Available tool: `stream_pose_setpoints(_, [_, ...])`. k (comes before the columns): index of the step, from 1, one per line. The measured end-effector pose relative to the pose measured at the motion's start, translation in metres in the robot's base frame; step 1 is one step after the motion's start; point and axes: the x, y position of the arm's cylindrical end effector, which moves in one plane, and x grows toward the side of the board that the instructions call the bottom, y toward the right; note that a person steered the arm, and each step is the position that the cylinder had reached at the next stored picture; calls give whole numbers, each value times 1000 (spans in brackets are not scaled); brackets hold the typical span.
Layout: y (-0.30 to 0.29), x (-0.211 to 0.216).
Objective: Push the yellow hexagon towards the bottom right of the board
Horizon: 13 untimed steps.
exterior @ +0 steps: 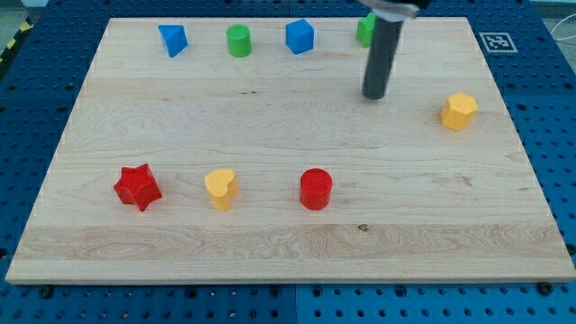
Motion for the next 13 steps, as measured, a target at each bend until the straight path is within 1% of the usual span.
stream_pose_setpoints(2, [104, -6])
stream_pose_setpoints(3, [108, 18])
stream_pose_setpoints(5, [74, 74])
stream_pose_setpoints(7, [18, 110])
stream_pose_setpoints(8, [6, 127])
stream_pose_setpoints(9, [1, 119])
stream_pose_setpoints(11, [54, 120])
stream_pose_setpoints(13, [45, 148])
